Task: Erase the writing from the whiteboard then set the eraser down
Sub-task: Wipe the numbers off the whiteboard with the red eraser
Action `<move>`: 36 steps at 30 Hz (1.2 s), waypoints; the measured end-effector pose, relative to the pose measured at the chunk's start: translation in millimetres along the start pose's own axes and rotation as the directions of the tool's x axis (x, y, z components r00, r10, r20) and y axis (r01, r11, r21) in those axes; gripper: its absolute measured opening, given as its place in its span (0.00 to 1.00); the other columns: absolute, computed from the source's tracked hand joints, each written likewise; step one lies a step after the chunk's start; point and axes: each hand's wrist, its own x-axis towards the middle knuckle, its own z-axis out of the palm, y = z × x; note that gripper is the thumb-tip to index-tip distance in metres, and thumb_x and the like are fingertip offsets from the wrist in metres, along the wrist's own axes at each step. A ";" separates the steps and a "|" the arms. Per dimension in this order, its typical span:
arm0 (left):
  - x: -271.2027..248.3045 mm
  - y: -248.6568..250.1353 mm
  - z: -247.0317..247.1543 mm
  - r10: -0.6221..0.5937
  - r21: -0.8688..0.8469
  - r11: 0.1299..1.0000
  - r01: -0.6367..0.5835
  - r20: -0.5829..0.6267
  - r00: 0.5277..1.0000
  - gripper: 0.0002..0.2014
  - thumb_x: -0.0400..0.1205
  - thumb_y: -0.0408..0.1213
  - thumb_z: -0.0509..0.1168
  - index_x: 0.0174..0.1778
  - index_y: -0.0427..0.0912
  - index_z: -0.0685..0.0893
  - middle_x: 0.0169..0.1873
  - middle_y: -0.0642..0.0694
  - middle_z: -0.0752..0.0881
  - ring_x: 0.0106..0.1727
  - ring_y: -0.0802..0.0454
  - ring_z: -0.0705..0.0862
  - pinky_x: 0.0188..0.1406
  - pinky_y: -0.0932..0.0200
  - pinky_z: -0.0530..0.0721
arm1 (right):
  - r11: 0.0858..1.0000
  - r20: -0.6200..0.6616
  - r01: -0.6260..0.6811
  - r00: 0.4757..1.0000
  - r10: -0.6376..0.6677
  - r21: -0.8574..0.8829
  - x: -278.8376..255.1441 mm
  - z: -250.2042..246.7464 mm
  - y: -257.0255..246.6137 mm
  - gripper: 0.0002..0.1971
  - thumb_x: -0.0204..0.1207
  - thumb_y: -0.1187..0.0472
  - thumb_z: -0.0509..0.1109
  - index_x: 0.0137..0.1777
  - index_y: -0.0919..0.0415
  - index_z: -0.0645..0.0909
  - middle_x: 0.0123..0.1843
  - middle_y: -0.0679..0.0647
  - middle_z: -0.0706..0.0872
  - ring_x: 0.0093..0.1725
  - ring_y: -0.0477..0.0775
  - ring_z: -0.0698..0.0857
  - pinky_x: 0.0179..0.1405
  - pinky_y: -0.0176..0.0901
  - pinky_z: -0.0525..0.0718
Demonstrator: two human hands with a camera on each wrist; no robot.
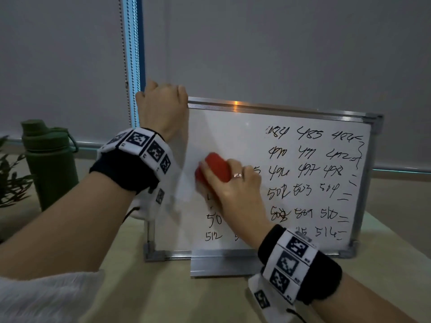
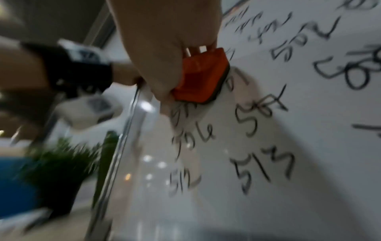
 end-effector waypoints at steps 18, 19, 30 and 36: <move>-7.2 4.8 9.3 -0.057 -0.043 0.998 0.050 -0.174 0.983 0.21 0.85 0.40 0.49 0.42 0.31 0.83 0.45 0.37 0.86 0.55 0.40 0.76 0.51 0.49 0.69 | 1.000 0.002 0.026 1.000 -0.026 -0.011 -1.2 -7.6 44.6 0.23 0.74 0.51 0.68 0.70 0.47 0.74 0.51 0.64 0.80 0.42 0.63 0.77 0.42 0.53 0.78; -7.2 4.9 9.7 -0.061 -0.042 0.998 0.054 -0.181 0.982 0.21 0.85 0.40 0.49 0.42 0.31 0.83 0.45 0.37 0.86 0.55 0.40 0.76 0.51 0.49 0.70 | 0.994 -0.025 -0.111 0.994 0.111 -0.004 7.1 -12.1 48.2 0.22 0.76 0.47 0.65 0.71 0.48 0.74 0.52 0.65 0.79 0.44 0.64 0.76 0.42 0.53 0.78; -7.5 2.3 12.9 -0.073 -0.081 0.995 0.053 -0.268 0.961 0.23 0.80 0.42 0.47 0.33 0.32 0.83 0.36 0.37 0.87 0.49 0.39 0.79 0.41 0.50 0.73 | 0.994 -0.030 -0.103 0.994 0.102 -0.045 5.1 -19.9 51.6 0.24 0.74 0.49 0.71 0.70 0.48 0.74 0.51 0.66 0.79 0.44 0.64 0.75 0.41 0.54 0.77; -5.1 2.3 16.3 -0.093 -0.087 0.993 0.076 -0.220 0.971 0.22 0.81 0.41 0.49 0.36 0.31 0.83 0.39 0.35 0.87 0.50 0.38 0.79 0.43 0.48 0.74 | 0.994 0.011 0.107 0.994 -0.107 0.007 -17.9 -6.7 3.1 0.17 0.76 0.55 0.62 0.63 0.48 0.82 0.51 0.62 0.73 0.42 0.61 0.76 0.36 0.50 0.78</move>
